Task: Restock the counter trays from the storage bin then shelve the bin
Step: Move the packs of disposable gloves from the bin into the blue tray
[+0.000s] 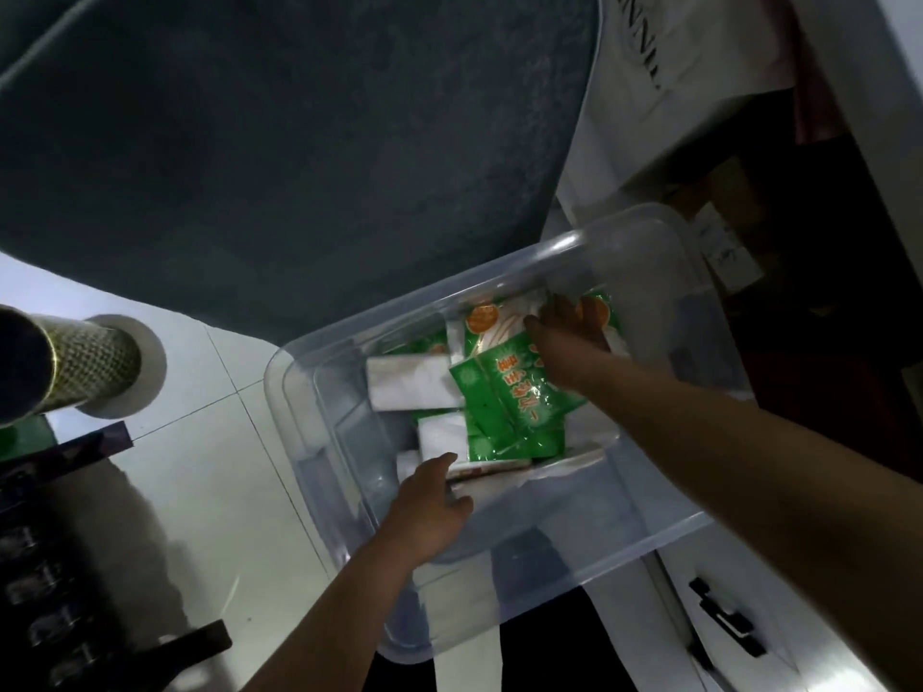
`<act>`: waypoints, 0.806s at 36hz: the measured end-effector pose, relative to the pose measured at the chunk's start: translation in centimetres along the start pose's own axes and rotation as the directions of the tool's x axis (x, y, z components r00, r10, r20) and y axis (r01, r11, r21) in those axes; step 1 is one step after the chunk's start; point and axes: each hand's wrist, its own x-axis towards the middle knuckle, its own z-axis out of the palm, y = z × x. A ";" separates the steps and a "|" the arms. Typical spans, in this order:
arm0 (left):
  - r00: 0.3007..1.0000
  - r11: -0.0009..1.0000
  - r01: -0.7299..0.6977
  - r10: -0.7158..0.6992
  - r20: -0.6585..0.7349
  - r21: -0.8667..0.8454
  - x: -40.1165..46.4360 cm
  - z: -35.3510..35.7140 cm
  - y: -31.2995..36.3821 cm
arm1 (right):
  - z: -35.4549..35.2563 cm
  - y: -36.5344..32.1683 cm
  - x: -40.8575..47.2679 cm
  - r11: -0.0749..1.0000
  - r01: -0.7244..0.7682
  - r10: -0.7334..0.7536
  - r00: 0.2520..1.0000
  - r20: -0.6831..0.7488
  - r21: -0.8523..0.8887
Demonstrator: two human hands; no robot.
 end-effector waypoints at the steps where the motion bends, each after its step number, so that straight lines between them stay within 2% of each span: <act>1: 1.000 1.000 0.002 -0.002 -0.004 0.002 0.1 0.1 -0.1 | 0.2 0.0 0.0 1.000 0.003 -0.003 1.000 -0.019 -0.024; 7: 0.996 0.998 0.031 -0.036 -0.083 -0.061 0.9 -0.6 0.3 | 1.3 0.4 -1.8 0.996 -0.030 0.034 0.998 0.044 -0.086; 10: 0.990 0.995 0.027 -0.041 -0.138 -0.098 1.3 -1.5 0.7 | 1.6 1.0 -4.3 0.991 -0.018 0.018 1.000 0.004 -0.129; 12: 0.985 0.989 0.035 -0.058 -0.163 -0.142 1.7 -2.1 0.9 | 1.6 1.4 -5.9 0.995 -0.019 0.014 0.999 -0.050 -0.099; 18: 0.979 0.968 0.048 -0.094 -0.179 -0.246 3.0 -3.7 1.2 | 1.4 2.1 -10.7 0.996 -0.036 0.048 0.989 -0.137 0.084; 21: 0.975 0.948 0.045 -0.111 -0.194 -0.316 3.7 -4.2 1.1 | 1.4 2.6 -13.3 0.974 0.002 0.058 0.964 -0.258 0.227; 24: 0.969 0.909 0.068 -0.159 -0.190 -0.412 4.4 -4.2 0.9 | 1.3 2.8 -15.5 0.891 0.000 0.172 0.925 -0.339 0.454; 29: 0.960 0.862 0.116 -0.225 -0.166 -0.493 5.4 -2.8 1.0 | 1.3 3.1 -17.6 0.752 -0.042 0.393 0.830 -0.396 0.658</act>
